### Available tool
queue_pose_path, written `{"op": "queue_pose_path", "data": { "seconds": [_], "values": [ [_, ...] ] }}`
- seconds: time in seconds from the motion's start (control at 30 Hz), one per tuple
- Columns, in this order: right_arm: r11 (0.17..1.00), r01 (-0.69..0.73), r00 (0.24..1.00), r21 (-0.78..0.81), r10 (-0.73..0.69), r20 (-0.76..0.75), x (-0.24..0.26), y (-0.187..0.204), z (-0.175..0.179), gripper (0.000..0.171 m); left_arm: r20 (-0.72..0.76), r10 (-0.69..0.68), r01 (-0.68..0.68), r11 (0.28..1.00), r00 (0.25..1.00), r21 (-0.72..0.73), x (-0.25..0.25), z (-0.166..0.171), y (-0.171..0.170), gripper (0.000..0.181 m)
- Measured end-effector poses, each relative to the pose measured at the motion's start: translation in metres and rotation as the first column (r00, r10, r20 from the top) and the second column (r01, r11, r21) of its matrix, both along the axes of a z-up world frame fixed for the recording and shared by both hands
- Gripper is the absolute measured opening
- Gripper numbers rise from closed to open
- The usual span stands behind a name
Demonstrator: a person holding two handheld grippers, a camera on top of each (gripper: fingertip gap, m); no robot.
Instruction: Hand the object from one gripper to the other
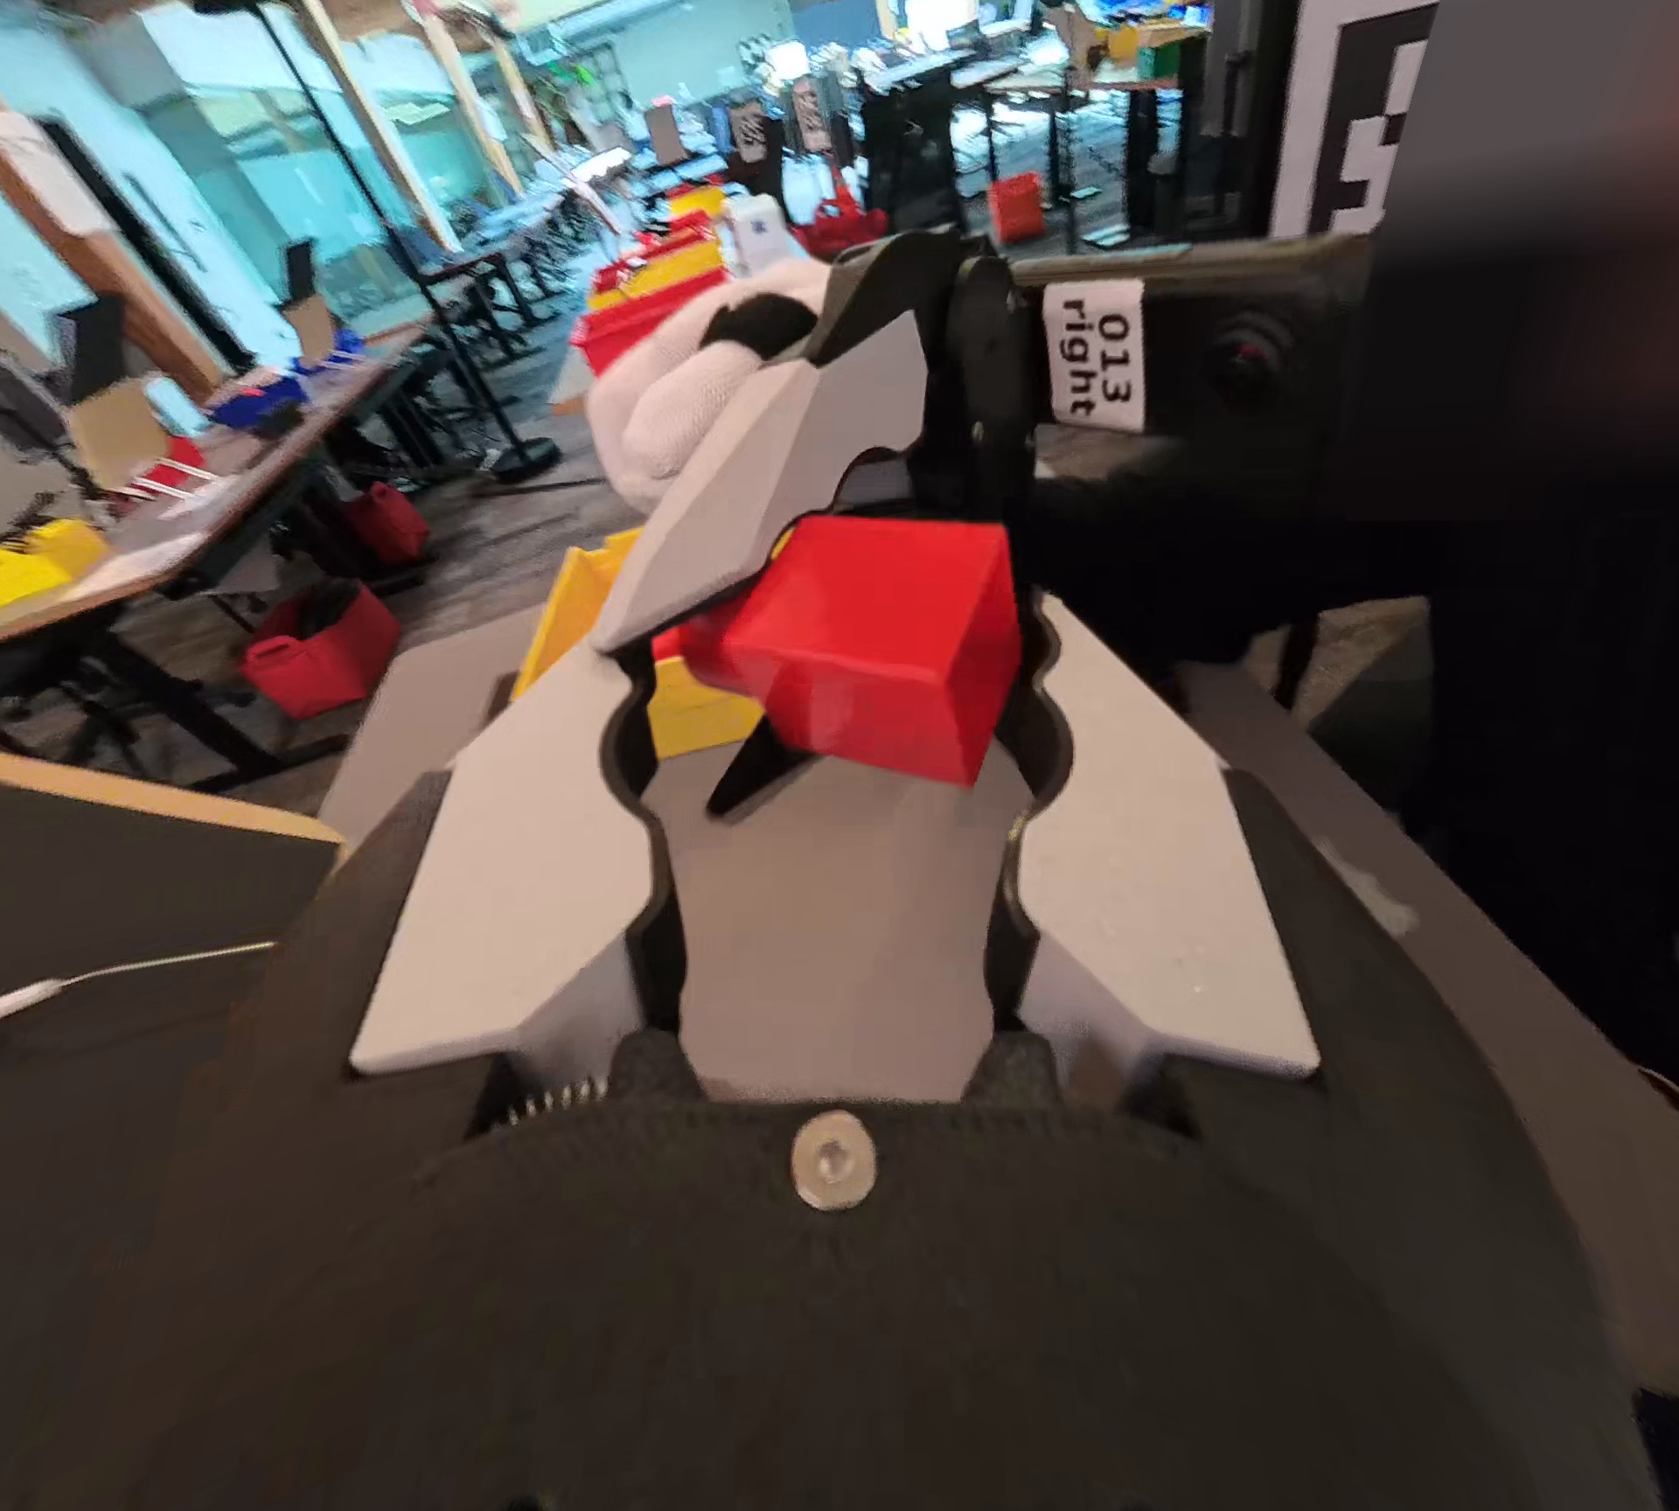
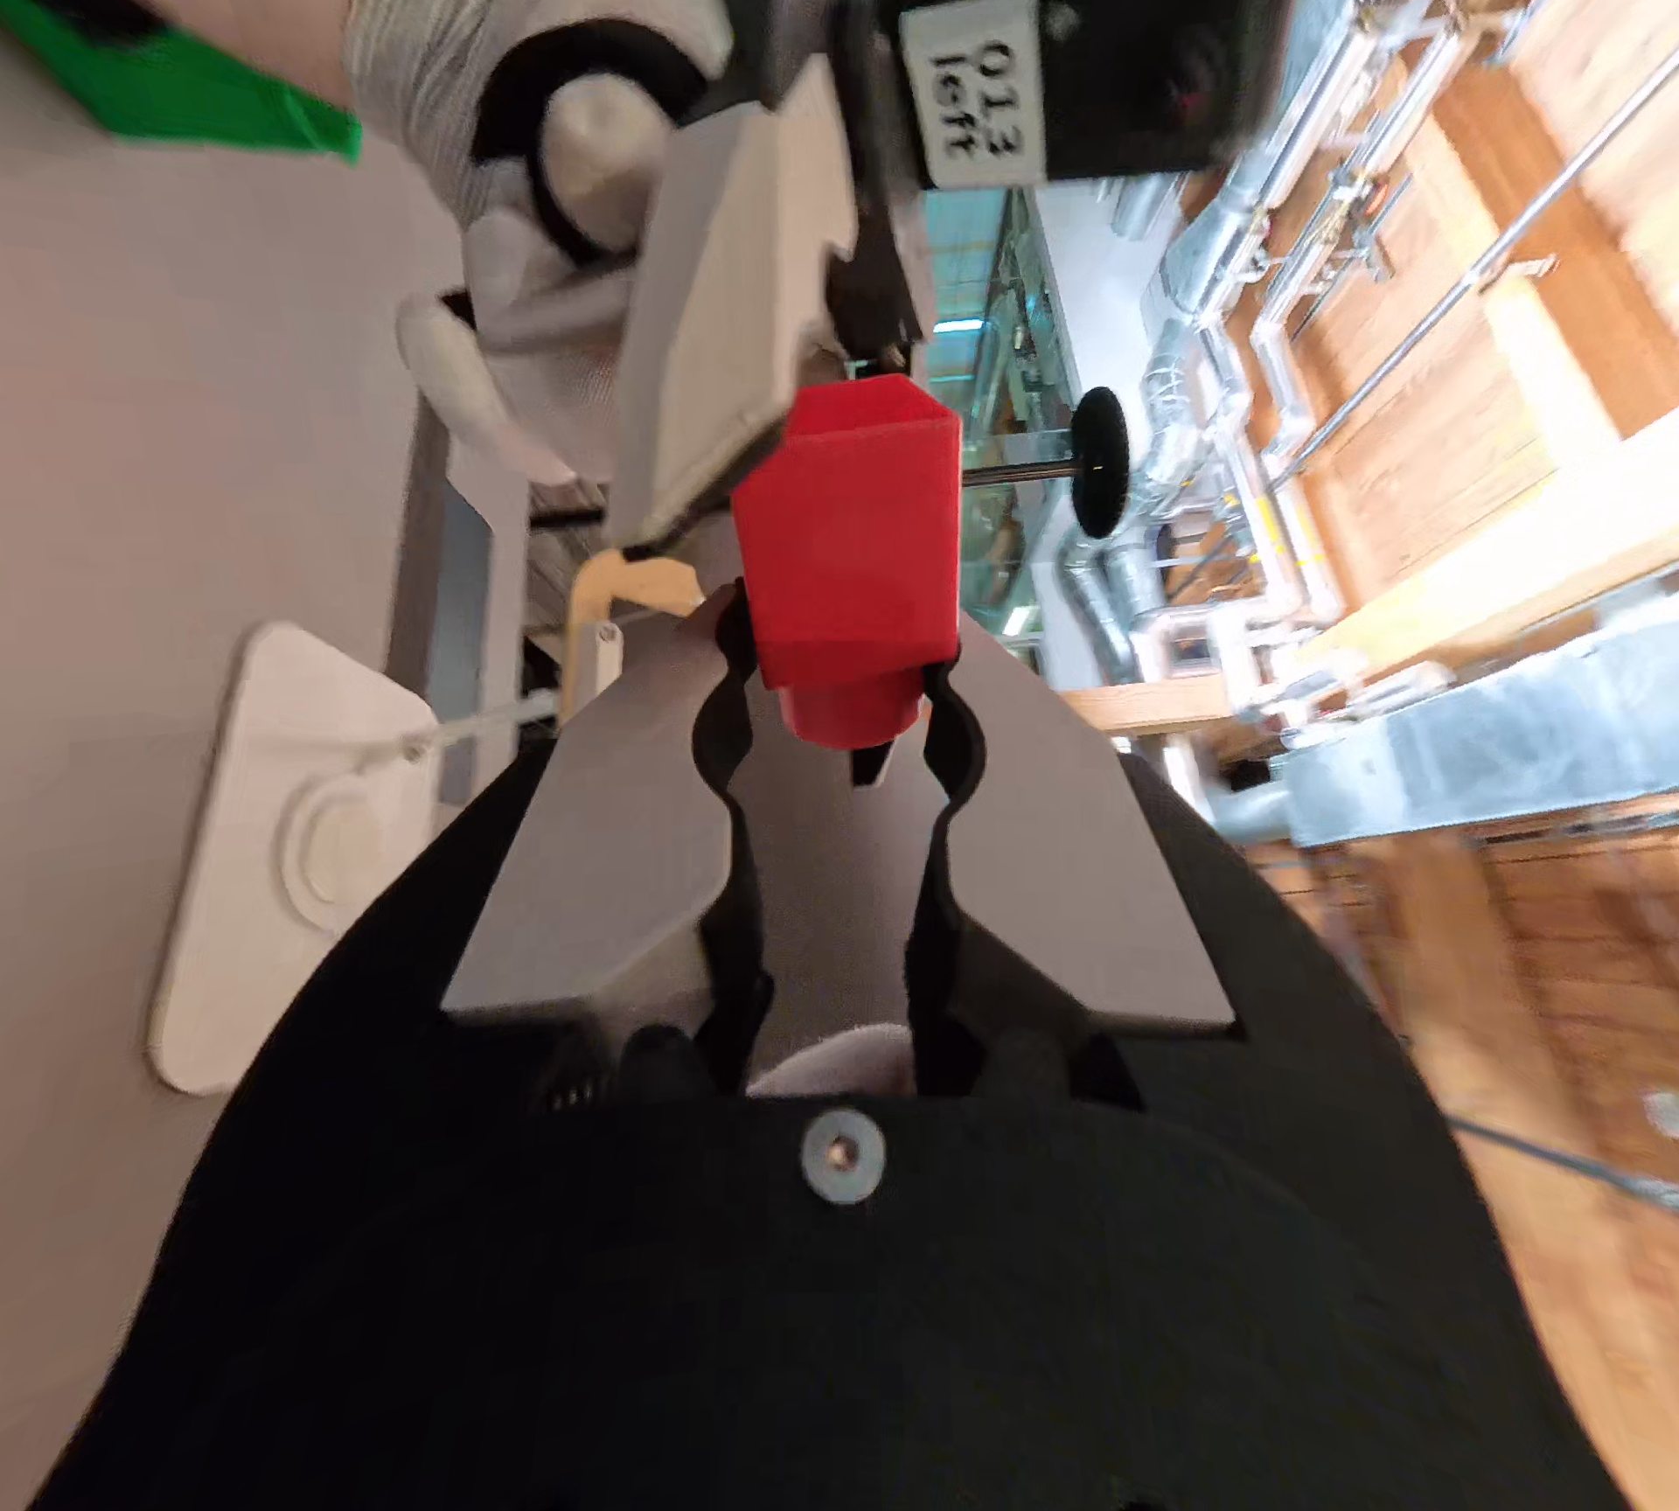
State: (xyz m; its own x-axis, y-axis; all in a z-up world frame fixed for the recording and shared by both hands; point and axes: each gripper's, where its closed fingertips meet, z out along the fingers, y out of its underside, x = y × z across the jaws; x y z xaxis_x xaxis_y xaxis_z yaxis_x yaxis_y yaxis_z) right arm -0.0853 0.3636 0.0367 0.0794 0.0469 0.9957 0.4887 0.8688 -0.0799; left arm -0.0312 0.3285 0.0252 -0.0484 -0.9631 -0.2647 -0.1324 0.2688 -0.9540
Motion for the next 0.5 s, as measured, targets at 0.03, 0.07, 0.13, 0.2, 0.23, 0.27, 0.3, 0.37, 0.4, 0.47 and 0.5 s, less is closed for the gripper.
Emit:
{"op": "queue_pose_path", "data": {
  "seconds": [0.03,0.07,0.13,0.2,0.23,0.27,0.3,0.37,0.4,0.47,0.5],
  "values": [
    [0.996,-0.028,0.999,-0.087,0.024,-0.041,0.002,0.002,0.004,0.033,0.020,0.043,-0.044,0.999,0.999,0.026,-0.002,0.004,0.006,0.083],
    [0.982,-0.058,0.994,-0.181,0.041,-0.097,0.004,0.005,0.009,0.032,0.035,0.108,-0.110,0.991,0.994,0.069,-0.004,0.008,0.015,0.086],
    [0.919,-0.132,0.977,-0.373,0.057,-0.205,0.010,0.012,0.019,0.031,0.066,0.226,-0.235,0.952,0.972,0.195,-0.009,0.014,0.029,0.090],
    [0.806,-0.209,0.951,-0.554,0.034,-0.308,0.015,0.022,0.026,0.034,0.129,0.400,-0.418,0.829,0.908,0.371,-0.016,0.025,0.052,0.093],
    [0.729,-0.261,0.937,-0.632,0.033,-0.348,0.018,0.024,0.028,0.034,0.176,0.478,-0.499,0.723,0.861,0.477,-0.020,0.031,0.062,0.095],
    [0.634,-0.313,0.928,-0.707,0.046,-0.370,0.018,0.024,0.026,0.033,0.236,0.537,-0.561,0.593,0.810,0.577,-0.024,0.039,0.069,0.095],
    [0.535,-0.353,0.919,-0.768,0.045,-0.391,0.020,0.025,0.025,0.033,0.299,0.571,-0.596,0.449,0.765,0.666,-0.027,0.047,0.072,0.096],
    [0.351,-0.416,0.904,-0.839,0.061,-0.423,0.021,0.025,0.021,0.034,0.331,0.621,-0.558,0.209,0.710,0.803,-0.022,0.047,0.076,0.102],
    [0.260,-0.435,0.900,-0.862,0.083,-0.428,0.021,0.023,0.018,0.033,0.340,0.635,-0.523,0.119,0.694,0.844,-0.018,0.046,0.076,0.103],
    [0.142,-0.444,0.896,-0.885,0.100,-0.433,0.021,0.022,0.012,0.033,0.347,0.628,-0.477,0.045,0.696,0.878,-0.005,0.041,0.074,0.105],
    [0.098,-0.427,0.900,-0.899,0.135,-0.414,0.020,0.018,0.005,0.034,0.350,0.620,-0.474,0.040,0.702,0.880,0.000,0.040,0.073,0.106]
  ]
}}
